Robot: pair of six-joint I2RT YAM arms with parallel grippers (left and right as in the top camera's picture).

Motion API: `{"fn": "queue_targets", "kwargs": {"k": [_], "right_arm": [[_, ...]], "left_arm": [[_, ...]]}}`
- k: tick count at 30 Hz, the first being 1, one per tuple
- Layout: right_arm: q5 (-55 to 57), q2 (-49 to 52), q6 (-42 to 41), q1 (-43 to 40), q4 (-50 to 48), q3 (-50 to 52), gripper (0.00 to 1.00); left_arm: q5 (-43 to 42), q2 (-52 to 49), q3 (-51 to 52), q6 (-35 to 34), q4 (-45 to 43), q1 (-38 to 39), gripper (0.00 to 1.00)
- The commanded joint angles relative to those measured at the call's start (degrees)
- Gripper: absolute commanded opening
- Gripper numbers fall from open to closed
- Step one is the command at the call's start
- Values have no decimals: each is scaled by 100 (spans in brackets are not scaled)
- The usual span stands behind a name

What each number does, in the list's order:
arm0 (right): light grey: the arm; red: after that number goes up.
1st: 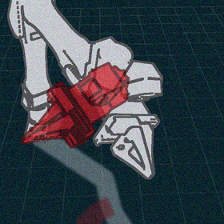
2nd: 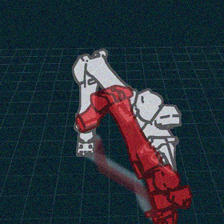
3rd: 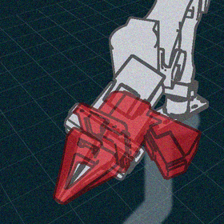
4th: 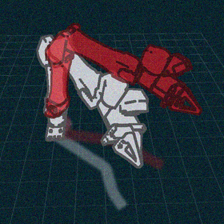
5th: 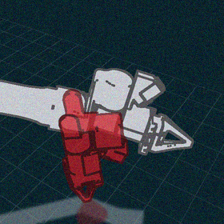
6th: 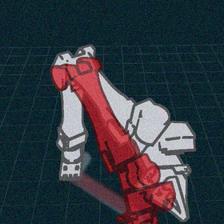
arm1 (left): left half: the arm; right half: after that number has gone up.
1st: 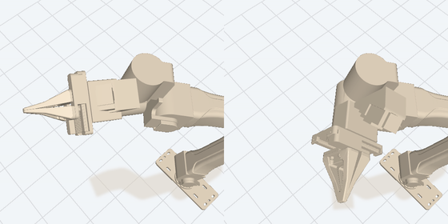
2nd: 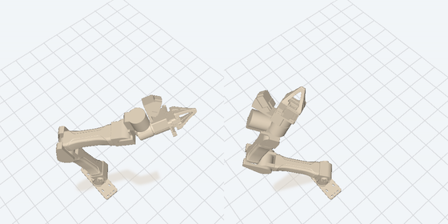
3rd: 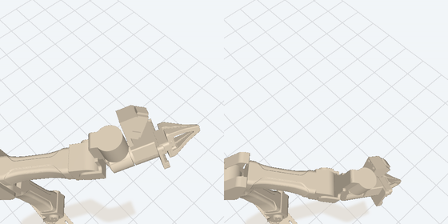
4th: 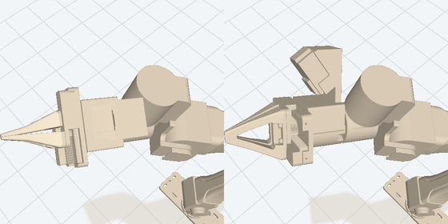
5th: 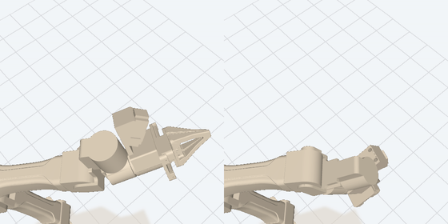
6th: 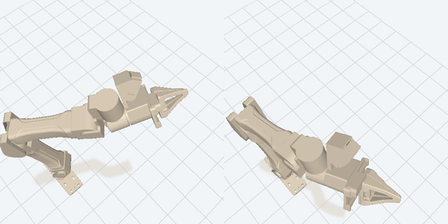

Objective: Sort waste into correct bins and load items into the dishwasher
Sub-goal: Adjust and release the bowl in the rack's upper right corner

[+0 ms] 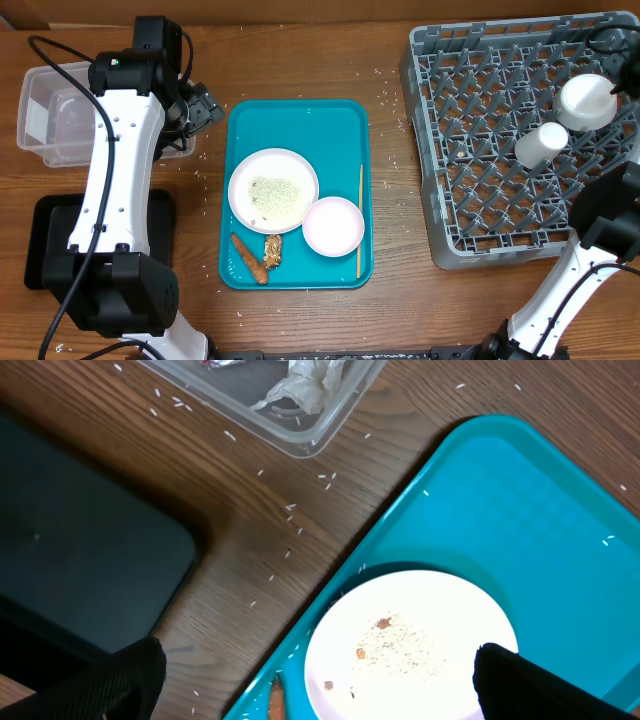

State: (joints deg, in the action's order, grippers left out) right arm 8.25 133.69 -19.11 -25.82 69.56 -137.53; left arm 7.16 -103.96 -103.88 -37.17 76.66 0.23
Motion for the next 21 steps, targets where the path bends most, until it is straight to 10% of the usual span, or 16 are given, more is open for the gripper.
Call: {"fn": "queue_targets", "kwargs": {"k": [1, 21], "right_arm": [[-409, 37, 22, -28, -269, 321, 26], [-339, 221, -68, -411, -389, 597, 23]], "left_arm": [[92, 15, -96, -13, -7, -31, 100], [90, 15, -96, -13, -7, -31, 100]]}}
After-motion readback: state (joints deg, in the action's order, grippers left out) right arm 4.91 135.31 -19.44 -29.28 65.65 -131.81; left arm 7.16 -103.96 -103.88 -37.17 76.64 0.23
